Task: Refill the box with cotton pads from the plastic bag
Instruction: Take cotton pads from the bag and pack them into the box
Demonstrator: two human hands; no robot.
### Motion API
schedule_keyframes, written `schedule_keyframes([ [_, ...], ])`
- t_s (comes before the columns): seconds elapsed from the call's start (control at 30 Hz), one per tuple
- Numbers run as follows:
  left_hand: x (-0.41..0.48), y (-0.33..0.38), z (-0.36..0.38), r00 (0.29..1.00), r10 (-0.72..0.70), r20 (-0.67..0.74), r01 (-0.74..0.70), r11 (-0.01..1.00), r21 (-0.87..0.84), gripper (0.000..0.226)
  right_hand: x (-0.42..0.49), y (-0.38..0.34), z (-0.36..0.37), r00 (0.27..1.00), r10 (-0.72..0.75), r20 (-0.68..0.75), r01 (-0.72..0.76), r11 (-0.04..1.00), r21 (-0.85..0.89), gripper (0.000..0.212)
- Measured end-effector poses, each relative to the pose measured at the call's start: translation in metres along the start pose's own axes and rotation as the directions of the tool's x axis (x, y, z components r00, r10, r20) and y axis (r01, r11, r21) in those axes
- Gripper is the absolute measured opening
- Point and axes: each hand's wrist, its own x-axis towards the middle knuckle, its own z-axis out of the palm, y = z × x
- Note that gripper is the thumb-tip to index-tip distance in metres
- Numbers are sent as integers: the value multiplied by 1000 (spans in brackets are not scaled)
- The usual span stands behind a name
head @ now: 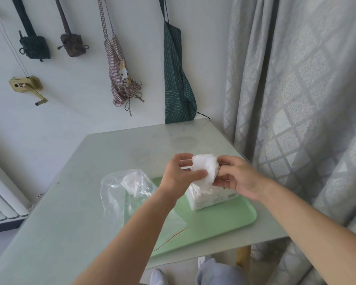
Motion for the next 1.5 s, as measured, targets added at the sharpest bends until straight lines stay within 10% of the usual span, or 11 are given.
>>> schedule_keyframes([
  [0.13,11,3,15,994,-67,90,70,997,-33,72,-2,-17,-17,998,63,9,-63,996,70,22],
  [0.3,24,6,37,992,17,122,-28,995,92,62,2,-30,-41,995,103,10,-98,969,-226,71],
  [0.47,40,3,50,991,36,127,-60,980,189,66,14,-40,-60,995,76,64,-24,811,-584,34],
  [0.7,58,-13,55,997,27,76,-49,952,301,59,30,-29,-81,998,63,-32,-69,761,-645,30],
  [0.97,57,-30,41,947,-33,319,-285,371,884,34,43,-6,-89,953,-3,-302,-192,768,-612,22],
  [1.2,55,-32,46,904,-190,383,-334,246,910,39,45,3,-94,964,202,-175,-266,781,-565,23],
  [1.37,55,-31,40,903,-179,391,-344,248,906,37,48,8,-86,977,179,-117,-202,592,-781,24],
  [1.5,55,-29,36,899,-180,400,-336,301,892,36,49,3,-68,990,81,-119,-134,214,-968,33],
])
